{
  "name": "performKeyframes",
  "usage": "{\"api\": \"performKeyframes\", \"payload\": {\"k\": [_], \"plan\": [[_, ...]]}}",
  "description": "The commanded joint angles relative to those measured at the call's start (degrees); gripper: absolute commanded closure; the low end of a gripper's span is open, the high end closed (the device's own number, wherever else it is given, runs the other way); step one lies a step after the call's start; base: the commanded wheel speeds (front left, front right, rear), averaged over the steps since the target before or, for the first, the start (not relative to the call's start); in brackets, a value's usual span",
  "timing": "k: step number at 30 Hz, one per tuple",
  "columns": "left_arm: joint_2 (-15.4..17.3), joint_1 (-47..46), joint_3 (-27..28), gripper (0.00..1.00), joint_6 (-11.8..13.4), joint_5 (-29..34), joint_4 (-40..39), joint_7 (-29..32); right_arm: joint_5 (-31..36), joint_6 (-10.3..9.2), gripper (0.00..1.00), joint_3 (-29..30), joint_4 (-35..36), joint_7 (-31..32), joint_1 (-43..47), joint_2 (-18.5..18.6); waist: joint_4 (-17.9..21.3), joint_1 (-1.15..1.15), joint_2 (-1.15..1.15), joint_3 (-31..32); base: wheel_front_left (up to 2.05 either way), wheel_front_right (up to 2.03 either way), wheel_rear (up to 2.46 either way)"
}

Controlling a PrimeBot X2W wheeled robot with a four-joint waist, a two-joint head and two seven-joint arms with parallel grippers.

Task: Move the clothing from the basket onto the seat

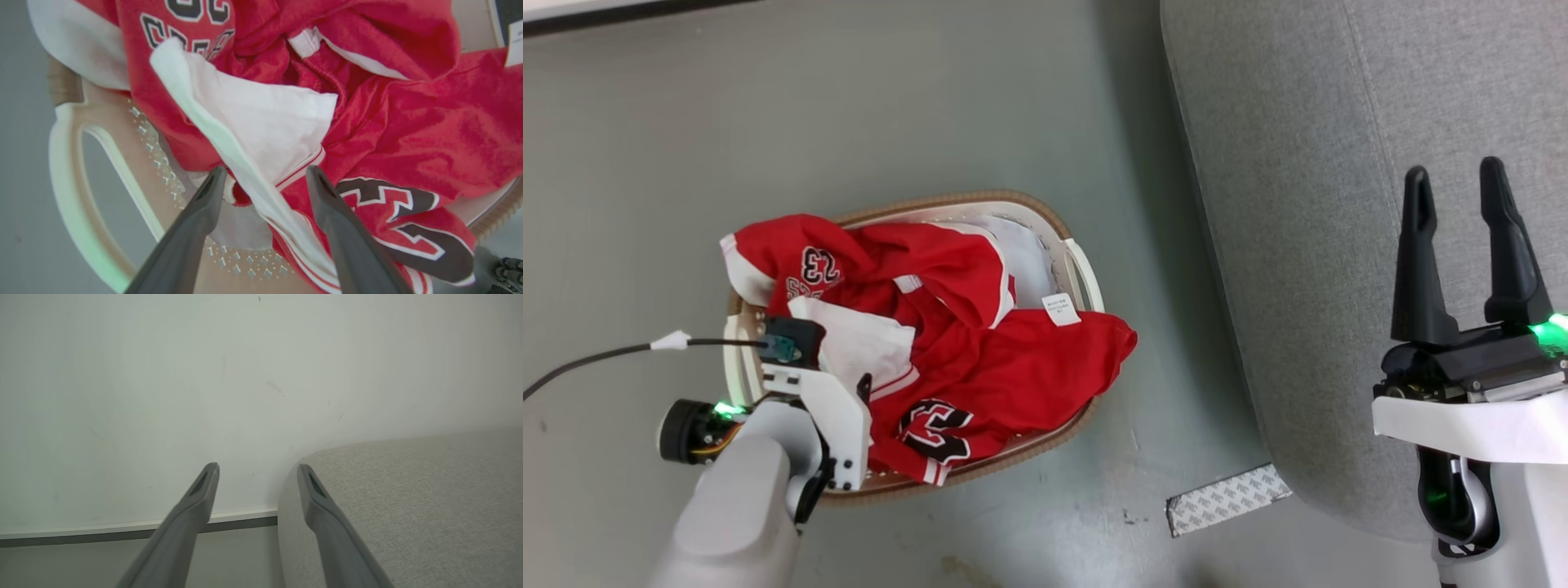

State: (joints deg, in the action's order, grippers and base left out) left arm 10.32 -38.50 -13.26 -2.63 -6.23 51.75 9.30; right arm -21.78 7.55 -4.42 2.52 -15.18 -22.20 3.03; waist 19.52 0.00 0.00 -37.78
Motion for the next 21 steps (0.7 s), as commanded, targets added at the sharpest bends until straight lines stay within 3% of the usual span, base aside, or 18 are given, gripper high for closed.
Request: {"api": "performKeyframes", "payload": {"k": [1,7,15,17,18,20,21], "plan": [[0.70,-0.09,-0.18,0.00,-0.26,-0.19,0.24,0.58,-0.83,-0.12,0.00,-0.17,0.01,0.05,-0.89,-0.19,0.25,0.00,0.00,-0.49,0.00,0.00,0.00],[1.76,-1.31,-1.93,0.00,-1.69,0.69,1.29,2.65,-1.82,-0.12,0.00,-1.28,-0.23,0.05,-1.34,-0.16,1.62,0.00,0.00,-2.07,0.00,0.00,0.00],[2.93,-4.05,-4.20,0.00,-1.49,2.25,3.56,5.33,-3.21,-0.12,0.00,-1.73,0.07,0.05,-1.94,-0.18,3.32,0.00,0.00,-3.89,0.00,0.00,0.00],[3.12,-4.91,-4.79,0.31,-1.69,2.50,4.17,5.83,-3.55,-0.12,0.00,-1.81,0.12,0.05,-2.22,-0.17,3.59,0.00,0.00,-4.32,0.00,0.00,0.00],[3.24,-5.29,-5.05,0.55,-1.69,2.78,4.46,6.08,-3.66,-0.12,0.00,-1.83,0.13,0.05,-2.35,-0.17,3.69,0.00,0.00,-4.51,0.00,0.00,0.00],[3.40,-5.91,-5.28,0.93,-1.75,2.86,4.80,6.13,-3.87,-0.12,0.00,-1.79,0.06,0.05,-2.49,-0.17,3.82,0.00,0.00,-4.75,0.00,0.00,0.00],[3.39,-6.12,-5.48,1.00,-1.81,2.87,5.04,6.24,-3.97,-0.12,0.00,-1.77,-0.05,0.05,-2.55,-0.17,3.86,0.00,0.00,-4.81,0.00,0.00,0.00]]}}
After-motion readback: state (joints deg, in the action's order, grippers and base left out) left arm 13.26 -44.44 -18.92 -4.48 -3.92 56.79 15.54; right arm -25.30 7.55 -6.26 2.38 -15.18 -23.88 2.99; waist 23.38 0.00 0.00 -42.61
